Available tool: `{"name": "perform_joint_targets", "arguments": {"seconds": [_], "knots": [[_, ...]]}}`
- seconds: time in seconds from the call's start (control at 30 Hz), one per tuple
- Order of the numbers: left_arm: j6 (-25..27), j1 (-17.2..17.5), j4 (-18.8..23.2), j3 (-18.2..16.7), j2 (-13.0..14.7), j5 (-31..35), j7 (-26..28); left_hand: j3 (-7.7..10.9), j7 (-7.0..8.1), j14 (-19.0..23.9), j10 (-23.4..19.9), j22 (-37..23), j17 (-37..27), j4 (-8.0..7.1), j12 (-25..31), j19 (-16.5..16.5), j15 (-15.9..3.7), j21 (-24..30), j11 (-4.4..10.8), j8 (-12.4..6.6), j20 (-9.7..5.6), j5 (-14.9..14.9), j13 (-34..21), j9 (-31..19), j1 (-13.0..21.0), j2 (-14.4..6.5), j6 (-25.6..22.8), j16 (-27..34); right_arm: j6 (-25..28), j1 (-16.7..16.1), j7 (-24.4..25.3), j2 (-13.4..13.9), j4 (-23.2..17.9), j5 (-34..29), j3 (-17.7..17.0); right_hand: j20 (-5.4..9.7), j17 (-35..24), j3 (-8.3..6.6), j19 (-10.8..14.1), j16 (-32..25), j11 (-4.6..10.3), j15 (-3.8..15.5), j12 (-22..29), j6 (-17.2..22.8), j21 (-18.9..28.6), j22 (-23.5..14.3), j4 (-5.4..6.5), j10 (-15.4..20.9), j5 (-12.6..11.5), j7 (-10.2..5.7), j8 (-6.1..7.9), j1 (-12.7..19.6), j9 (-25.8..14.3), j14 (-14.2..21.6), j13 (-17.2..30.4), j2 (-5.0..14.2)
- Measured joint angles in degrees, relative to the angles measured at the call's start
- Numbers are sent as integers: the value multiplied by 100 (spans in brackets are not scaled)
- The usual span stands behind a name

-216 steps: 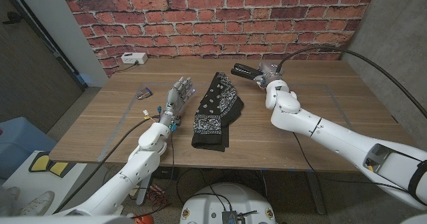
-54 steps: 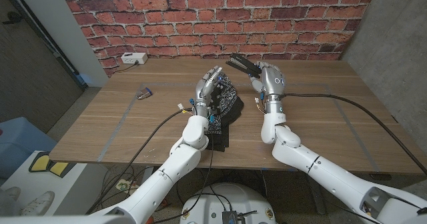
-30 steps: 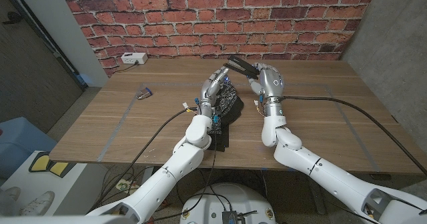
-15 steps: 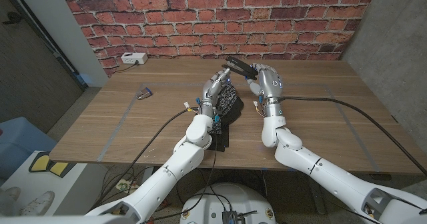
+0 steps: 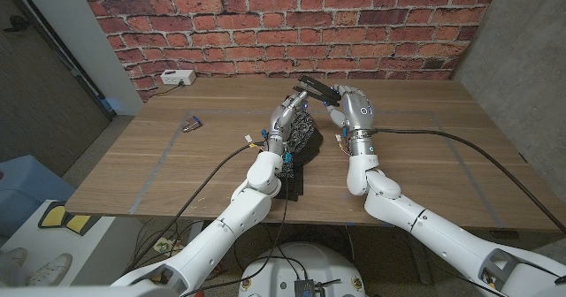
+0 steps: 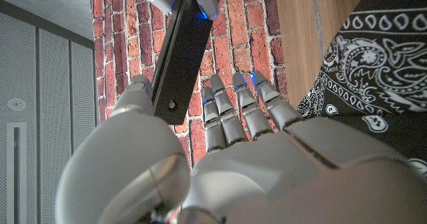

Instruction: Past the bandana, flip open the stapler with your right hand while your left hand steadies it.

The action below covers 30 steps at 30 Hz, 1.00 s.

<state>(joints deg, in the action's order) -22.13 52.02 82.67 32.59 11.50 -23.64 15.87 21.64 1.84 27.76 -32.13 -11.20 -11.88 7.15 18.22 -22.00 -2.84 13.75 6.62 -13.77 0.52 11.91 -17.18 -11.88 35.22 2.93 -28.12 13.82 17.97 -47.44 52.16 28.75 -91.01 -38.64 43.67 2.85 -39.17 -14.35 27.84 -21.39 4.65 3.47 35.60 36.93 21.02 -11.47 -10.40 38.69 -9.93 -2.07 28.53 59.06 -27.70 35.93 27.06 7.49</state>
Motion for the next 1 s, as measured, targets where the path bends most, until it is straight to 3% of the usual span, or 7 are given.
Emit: {"name": "perform_joint_targets", "arguments": {"seconds": [0.17,0.53,1.0], "knots": [[-23,-12,-30,3,-10,-16,-22,0,60,40,-51,0,0,0,22,33,19,0,48,-23,-31,0,0,0,30,-30,-67,0,-42,0,6,-1,17,13,-2,0,0,0,0,27,0,0,-10,0,0,0,0,0,-6,0,0,0,0,0,0,0],[-73,10,-58,7,-51,-79,-47,0,76,132,-178,0,-15,0,65,1,-12,0,2,-44,-63,0,-27,1,-8,-128,-184,38,-85,-8,-8,5,26,26,12,-22,-53,1,-22,67,0,-20,-21,-2,49,0,0,0,-6,-1,0,0,0,20,1,0],[-131,62,-75,-13,-109,-250,-141,8,64,360,-383,0,-15,-7,125,-23,-9,0,62,-109,-86,0,-50,2,-15,-257,-415,104,-44,6,-100,16,32,-76,69,-9,-106,1,-52,111,0,-20,-65,-11,89,0,1,0,-2,-11,0,0,0,20,35,1]]}}
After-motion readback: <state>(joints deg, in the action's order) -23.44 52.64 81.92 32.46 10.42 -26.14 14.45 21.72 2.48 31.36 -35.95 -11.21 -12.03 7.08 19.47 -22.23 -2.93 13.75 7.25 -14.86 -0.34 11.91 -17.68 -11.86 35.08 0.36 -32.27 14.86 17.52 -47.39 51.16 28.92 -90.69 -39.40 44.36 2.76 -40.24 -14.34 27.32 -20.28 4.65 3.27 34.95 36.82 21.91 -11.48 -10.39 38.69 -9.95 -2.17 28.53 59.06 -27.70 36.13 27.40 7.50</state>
